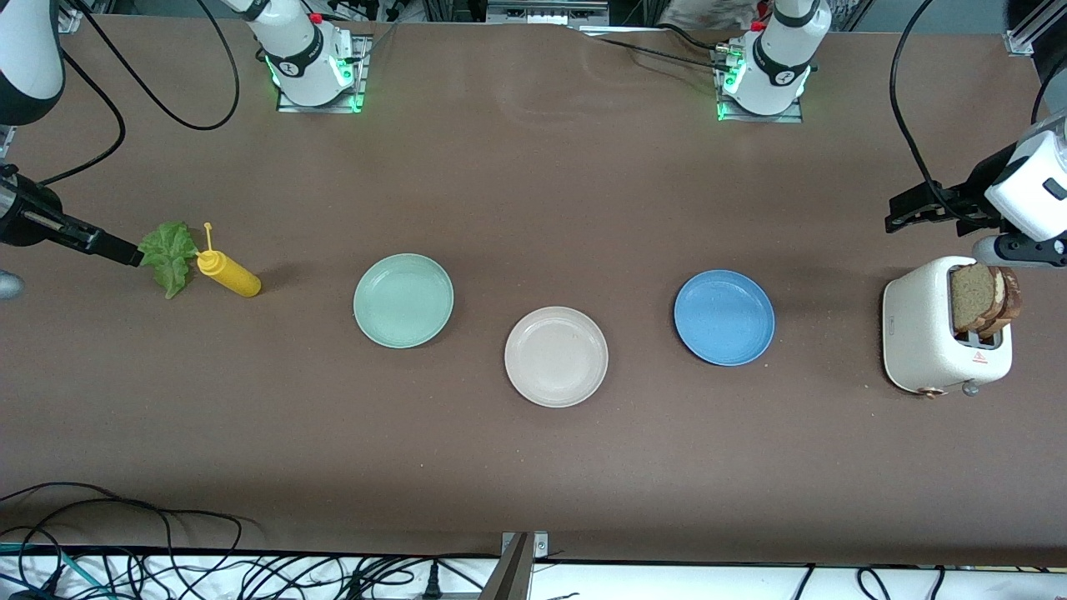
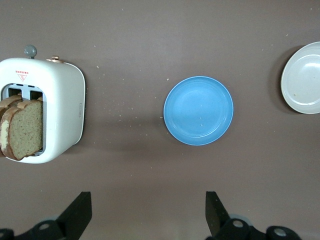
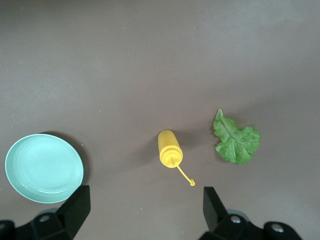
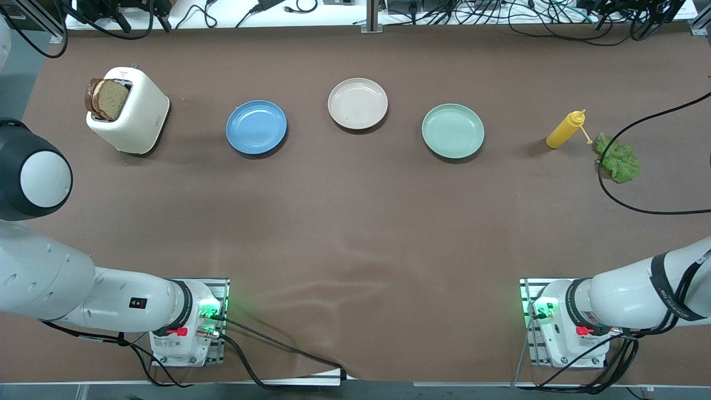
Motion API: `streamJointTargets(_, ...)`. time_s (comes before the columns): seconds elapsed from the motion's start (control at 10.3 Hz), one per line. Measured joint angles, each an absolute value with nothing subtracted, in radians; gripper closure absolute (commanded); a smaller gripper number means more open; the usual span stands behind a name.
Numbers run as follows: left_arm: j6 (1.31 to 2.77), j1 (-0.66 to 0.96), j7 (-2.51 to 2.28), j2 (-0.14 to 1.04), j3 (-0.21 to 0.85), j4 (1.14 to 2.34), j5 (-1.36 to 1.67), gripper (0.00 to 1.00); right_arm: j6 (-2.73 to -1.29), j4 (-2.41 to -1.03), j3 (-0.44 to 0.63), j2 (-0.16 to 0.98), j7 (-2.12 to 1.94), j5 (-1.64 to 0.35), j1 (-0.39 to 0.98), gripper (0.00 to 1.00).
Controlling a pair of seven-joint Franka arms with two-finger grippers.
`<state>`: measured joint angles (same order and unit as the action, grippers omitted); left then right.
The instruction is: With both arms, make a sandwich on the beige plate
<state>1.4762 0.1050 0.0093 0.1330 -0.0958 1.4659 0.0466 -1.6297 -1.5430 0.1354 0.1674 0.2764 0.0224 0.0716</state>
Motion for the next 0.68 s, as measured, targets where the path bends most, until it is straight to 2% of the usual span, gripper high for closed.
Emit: streamJointTargets(0.68,1.487,0.105,0.009,0.133,-0.093,1.475,0.047,0.00,-1.630,-1.543,0.136,0.167,0.276,0.027,0.071,0.00)
